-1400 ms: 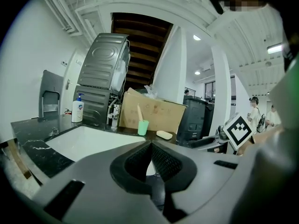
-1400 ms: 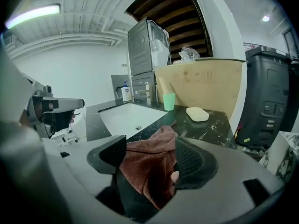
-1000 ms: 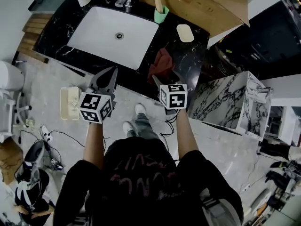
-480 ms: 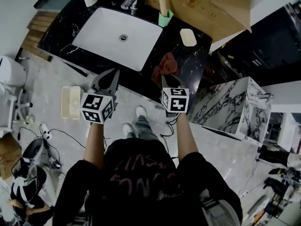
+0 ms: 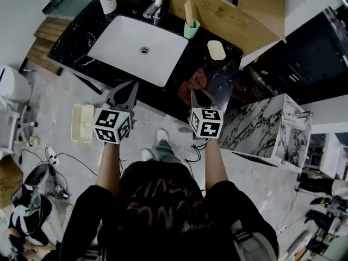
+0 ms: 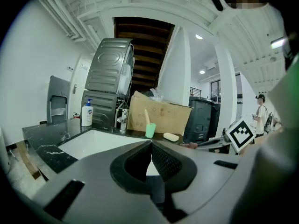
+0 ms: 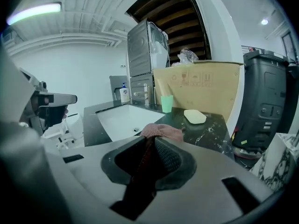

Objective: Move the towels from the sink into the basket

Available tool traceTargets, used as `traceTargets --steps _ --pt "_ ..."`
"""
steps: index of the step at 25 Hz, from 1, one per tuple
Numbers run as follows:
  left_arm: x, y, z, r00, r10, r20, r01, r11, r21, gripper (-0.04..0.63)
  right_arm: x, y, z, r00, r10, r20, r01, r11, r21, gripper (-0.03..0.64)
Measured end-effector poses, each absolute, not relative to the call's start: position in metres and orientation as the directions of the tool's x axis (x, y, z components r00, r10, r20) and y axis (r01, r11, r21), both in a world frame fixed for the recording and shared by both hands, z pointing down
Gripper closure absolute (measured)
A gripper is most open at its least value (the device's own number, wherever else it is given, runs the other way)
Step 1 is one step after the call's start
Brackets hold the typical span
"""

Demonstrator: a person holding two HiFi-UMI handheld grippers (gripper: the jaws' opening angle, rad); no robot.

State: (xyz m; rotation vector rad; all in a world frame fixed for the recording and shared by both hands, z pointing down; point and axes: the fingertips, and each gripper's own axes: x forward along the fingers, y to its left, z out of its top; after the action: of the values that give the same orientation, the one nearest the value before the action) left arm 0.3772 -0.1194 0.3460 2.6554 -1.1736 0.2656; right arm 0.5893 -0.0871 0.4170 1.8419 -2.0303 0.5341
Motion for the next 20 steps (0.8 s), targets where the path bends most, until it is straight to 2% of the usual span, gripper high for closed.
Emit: traceTargets --steps 20 --pt "0.355 -0.119 0.296 0.627 -0.764 0.153 -0.779 -0.621 0.089 0.589 0.574 -0.092 0.303 -0.140 -0.950 0.280 -0.989 0.149 0.011 0.545"
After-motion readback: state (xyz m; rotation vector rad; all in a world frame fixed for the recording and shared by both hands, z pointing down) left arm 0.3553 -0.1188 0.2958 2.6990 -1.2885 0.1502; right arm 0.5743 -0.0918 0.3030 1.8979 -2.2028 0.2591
